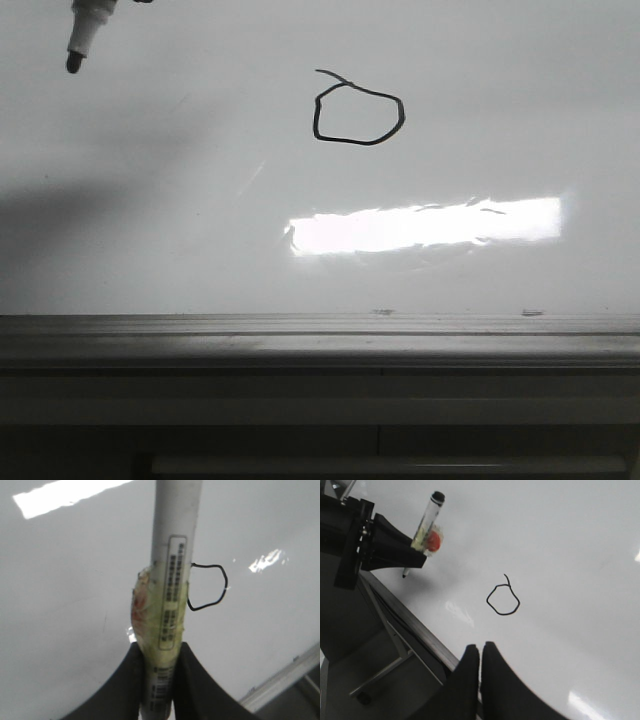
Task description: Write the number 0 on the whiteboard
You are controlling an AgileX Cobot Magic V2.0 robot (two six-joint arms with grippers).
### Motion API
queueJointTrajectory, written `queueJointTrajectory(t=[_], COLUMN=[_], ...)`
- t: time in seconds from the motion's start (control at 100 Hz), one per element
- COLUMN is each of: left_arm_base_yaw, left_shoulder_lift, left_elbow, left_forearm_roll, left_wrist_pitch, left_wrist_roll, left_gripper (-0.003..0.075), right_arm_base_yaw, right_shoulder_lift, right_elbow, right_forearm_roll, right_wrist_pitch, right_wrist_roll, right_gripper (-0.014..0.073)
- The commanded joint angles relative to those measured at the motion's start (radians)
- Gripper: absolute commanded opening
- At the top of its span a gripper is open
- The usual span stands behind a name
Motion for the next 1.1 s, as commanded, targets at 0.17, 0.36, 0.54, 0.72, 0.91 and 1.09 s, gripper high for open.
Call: queueJointTrajectory(t=[0.17, 0.36, 0.54, 0.72, 0.91, 1.09], left_arm_base_yaw=[0.145, 0.227, 0.240, 0.240, 0.240, 0.240], left_shoulder_lift=[0.067, 0.120, 0.167, 0.213, 0.223, 0.223], left_elbow=[-0.017, -0.017, -0.017, -0.017, -0.017, -0.017], left_forearm_roll=[0.021, -0.027, -0.027, -0.033, -0.032, -0.034], left_wrist_pitch=[-0.169, -0.227, -0.227, -0.229, -0.229, -0.229], left_wrist_roll=[-0.193, -0.193, -0.193, -0.193, -0.193, -0.193], left_gripper=[-0.0020, -0.0020, -0.0020, -0.0020, -0.0019, -0.0001], right_arm_base_yaw=[-0.008, -0.008, -0.008, -0.008, -0.008, -0.008], right_shoulder_lift=[-0.002, -0.002, -0.002, -0.002, -0.002, -0.002], right_elbow=[0.036, 0.036, 0.036, 0.036, 0.036, 0.036], right_forearm_roll=[-0.056, -0.054, -0.046, -0.046, -0.044, -0.040], right_wrist_pitch=[-0.096, -0.118, -0.118, -0.119, -0.119, -0.119], right_wrist_roll=[0.030, 0.040, 0.056, 0.058, 0.058, 0.058], right_gripper=[-0.0056, -0.0056, -0.0056, -0.0056, -0.0056, -0.0056])
